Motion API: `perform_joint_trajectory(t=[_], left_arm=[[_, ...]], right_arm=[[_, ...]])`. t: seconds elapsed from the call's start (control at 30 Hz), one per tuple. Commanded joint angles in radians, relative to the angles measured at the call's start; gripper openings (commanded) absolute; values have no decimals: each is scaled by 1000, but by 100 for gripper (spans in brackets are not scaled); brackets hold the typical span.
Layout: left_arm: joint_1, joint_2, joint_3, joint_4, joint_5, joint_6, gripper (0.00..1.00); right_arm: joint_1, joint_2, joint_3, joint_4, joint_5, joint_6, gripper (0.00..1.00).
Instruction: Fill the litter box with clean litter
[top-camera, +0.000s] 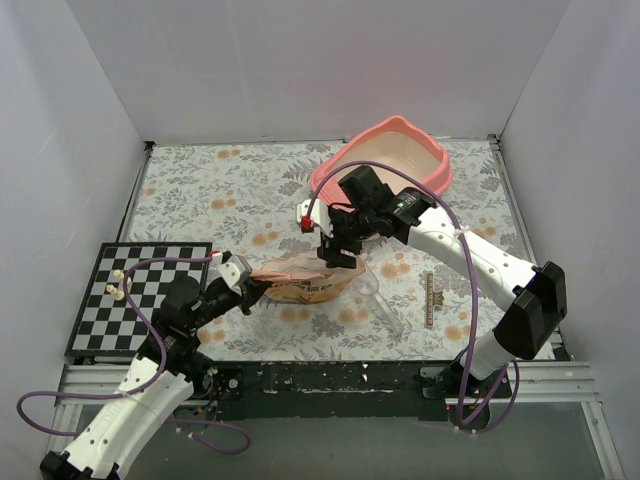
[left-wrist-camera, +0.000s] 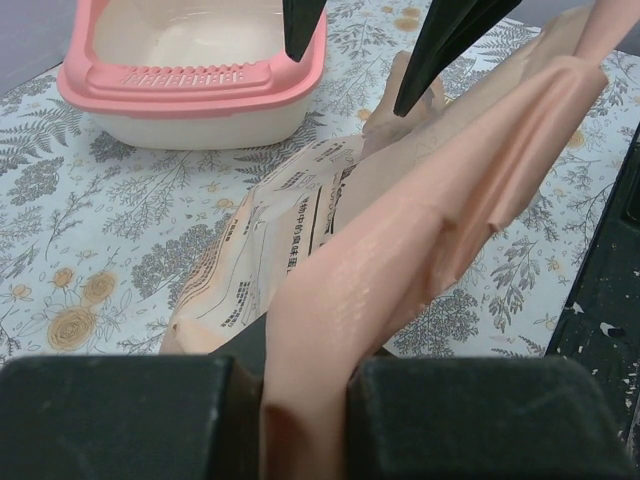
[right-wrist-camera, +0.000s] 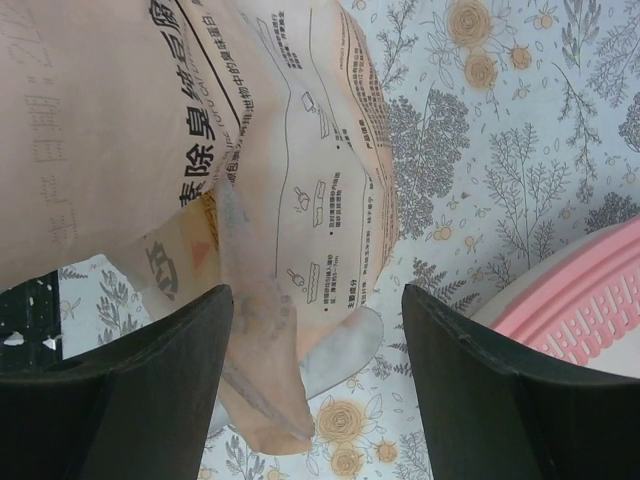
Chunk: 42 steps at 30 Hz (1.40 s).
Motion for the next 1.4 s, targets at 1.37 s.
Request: perform_joint_trajectory(t=[1.37], left_arm=[[-1, 125, 71, 163, 11, -33, 0]], right_arm=[[119, 75, -47, 85, 163, -5, 81]])
